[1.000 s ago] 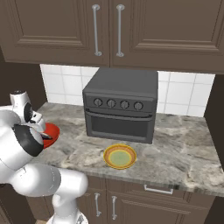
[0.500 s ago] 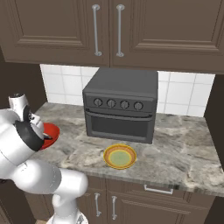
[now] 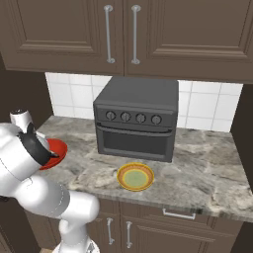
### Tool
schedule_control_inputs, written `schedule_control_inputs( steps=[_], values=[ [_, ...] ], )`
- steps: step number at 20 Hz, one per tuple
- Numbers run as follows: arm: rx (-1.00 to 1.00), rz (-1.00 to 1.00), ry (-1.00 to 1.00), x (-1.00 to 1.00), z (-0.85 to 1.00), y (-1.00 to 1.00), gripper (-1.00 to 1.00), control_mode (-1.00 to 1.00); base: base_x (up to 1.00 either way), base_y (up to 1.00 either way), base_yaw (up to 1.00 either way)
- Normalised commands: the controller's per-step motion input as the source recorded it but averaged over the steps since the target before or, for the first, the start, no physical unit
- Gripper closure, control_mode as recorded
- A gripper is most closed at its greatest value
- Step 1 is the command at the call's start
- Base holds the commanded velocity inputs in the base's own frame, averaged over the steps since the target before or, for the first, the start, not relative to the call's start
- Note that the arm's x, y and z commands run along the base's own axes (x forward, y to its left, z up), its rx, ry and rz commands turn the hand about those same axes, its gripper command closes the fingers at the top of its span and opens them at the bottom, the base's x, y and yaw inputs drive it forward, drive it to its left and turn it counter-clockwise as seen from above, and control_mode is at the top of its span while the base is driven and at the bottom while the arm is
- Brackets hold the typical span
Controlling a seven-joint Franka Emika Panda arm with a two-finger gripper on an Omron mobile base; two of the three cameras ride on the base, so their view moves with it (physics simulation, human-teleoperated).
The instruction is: Remove the tangerine from the bowl and place it on the small plate. Then place the bowl with only the fish in the microwave, close the door, and press the start button to microwave the fish.
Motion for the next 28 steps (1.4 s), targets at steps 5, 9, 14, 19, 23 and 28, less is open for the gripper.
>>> schedule_control_inputs(
  steps=[5, 9, 14, 19, 23, 28],
  values=[
    [0.03, 0.00, -0.03, 0.11, -0.11, 0.00, -1.00, -1.00, 0.00, 0.00, 0.00],
    [0.04, 0.00, -0.03, 0.01, -0.20, 0.00, -1.00, -1.00, 0.00, 0.00, 0.00],
    [0.07, 0.00, -0.01, 0.00, -0.11, 0.00, -1.00, -1.00, 0.00, 0.00, 0.00],
    [0.08, 0.00, 0.00, 0.00, -0.04, 0.00, -1.00, -1.00, 0.00, 0.00, 0.00],
    [0.08, 0.00, 0.00, 0.00, -0.13, 0.00, -1.00, -1.00, 0.00, 0.00, 0.00],
    [0.09, 0.00, 0.00, 0.00, -0.19, 0.00, -1.00, -1.00, 0.00, 0.00, 0.00]
  ],
)
